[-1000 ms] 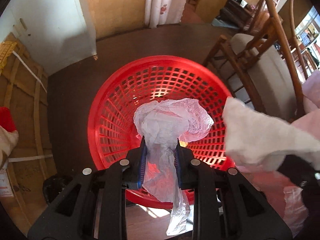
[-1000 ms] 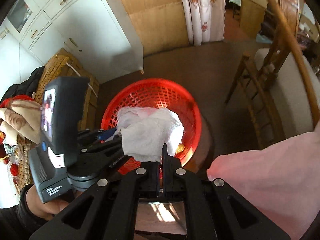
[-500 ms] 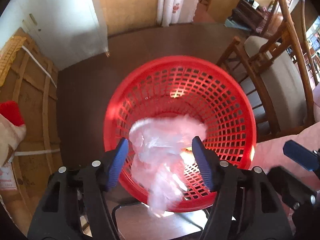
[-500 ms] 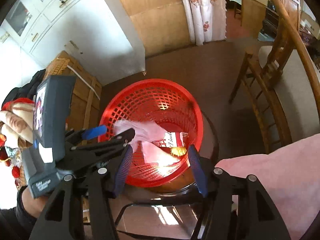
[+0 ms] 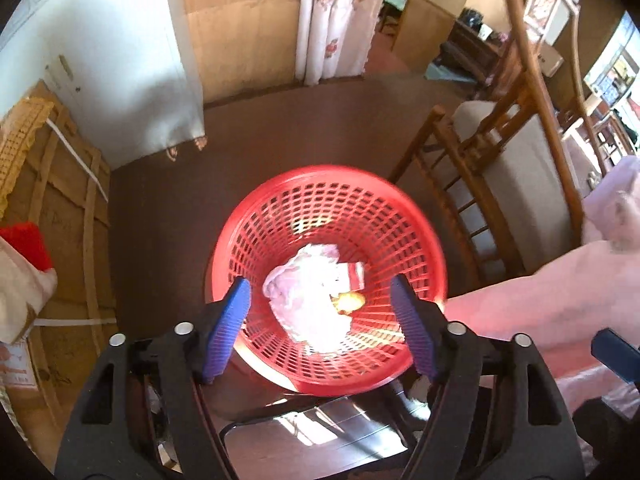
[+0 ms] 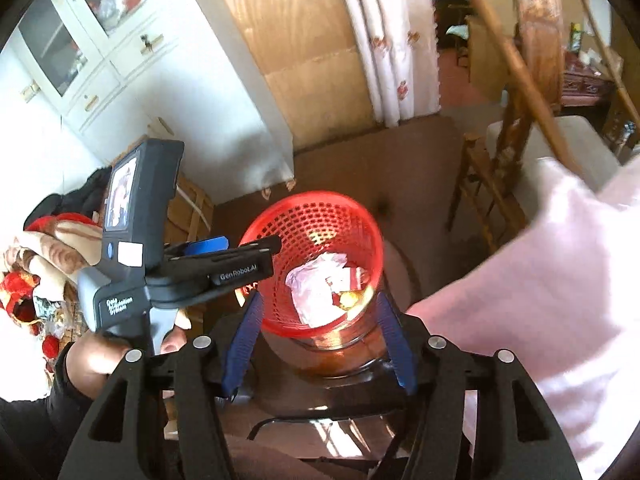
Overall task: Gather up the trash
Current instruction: 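Swing both tools back toward the table, then grasp the white paper cup with the left gripper, then grasp the green-and-white milk carton with the right gripper while the left holds the cup, then carry the cup and carton over to the red basket with both grippers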
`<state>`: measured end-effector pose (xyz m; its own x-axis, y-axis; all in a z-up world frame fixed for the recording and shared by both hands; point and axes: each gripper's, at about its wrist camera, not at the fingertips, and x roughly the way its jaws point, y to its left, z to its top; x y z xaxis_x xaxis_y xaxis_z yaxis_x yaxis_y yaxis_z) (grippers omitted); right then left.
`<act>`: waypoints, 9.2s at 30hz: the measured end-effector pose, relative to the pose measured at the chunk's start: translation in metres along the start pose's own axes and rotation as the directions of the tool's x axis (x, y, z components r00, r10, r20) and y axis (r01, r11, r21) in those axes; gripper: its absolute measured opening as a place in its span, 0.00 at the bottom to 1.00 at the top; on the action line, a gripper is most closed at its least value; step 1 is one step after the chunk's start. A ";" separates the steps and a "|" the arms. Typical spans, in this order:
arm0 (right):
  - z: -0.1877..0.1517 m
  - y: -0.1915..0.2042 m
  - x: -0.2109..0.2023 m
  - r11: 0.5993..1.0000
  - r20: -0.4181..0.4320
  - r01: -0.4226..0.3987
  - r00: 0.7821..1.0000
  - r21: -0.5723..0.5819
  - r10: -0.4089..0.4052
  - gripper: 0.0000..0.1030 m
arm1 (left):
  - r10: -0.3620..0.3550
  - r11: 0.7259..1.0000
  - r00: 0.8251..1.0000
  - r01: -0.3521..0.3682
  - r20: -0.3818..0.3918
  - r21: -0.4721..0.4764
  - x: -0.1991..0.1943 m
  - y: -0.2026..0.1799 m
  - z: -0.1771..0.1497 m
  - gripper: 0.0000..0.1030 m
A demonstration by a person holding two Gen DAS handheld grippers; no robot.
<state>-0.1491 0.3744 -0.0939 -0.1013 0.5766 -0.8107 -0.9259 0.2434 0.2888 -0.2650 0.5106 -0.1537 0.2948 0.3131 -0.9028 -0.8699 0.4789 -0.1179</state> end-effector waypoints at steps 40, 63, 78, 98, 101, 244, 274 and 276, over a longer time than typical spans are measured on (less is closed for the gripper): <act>-0.350 -0.283 -0.385 0.452 0.105 0.372 0.666 0.811 -0.738 0.73 | -0.541 0.389 0.837 0.342 -0.088 0.855 -0.200 -0.513 -0.219 0.79; -0.402 -0.335 -0.401 0.441 0.185 0.196 0.708 0.876 -0.682 0.73 | -0.478 0.344 0.878 0.188 -0.001 0.920 -0.166 -0.668 -0.270 0.72; -0.400 -0.335 -0.398 0.412 0.134 0.235 0.711 0.880 -0.691 0.73 | -0.468 0.330 0.883 0.220 -0.043 0.918 -0.147 -0.667 -0.245 0.15; -0.359 -0.343 -0.418 0.364 0.031 0.383 0.652 0.849 -0.758 0.73 | -0.530 0.371 0.841 0.341 -0.105 0.863 -0.165 -0.558 -0.195 0.07; -0.356 -0.355 -0.423 0.339 0.026 0.362 0.648 0.869 -0.761 0.73 | -0.534 0.373 0.836 0.366 -0.126 0.852 -0.163 -0.550 -0.190 0.07; -0.073 -0.047 -0.182 0.934 0.197 0.236 0.936 0.269 -0.293 0.23 | -0.350 0.894 0.895 0.231 0.276 0.383 -0.174 -0.138 -0.060 0.04; 0.020 -0.001 0.096 0.983 -0.236 0.143 0.965 0.116 -0.112 0.23 | -0.002 0.999 0.999 0.003 0.039 -0.038 0.006 0.022 -0.003 0.04; 0.019 0.000 0.111 0.984 -0.259 0.136 0.960 0.115 -0.102 0.23 | 0.002 0.999 1.000 -0.001 0.014 -0.051 0.015 0.028 -0.002 0.04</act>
<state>-0.1535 0.4532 -0.1737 -0.0969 0.3265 -0.9402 -0.8833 0.4072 0.2324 -0.2859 0.5274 -0.1713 0.2985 0.3259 -0.8970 -0.8893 0.4361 -0.1375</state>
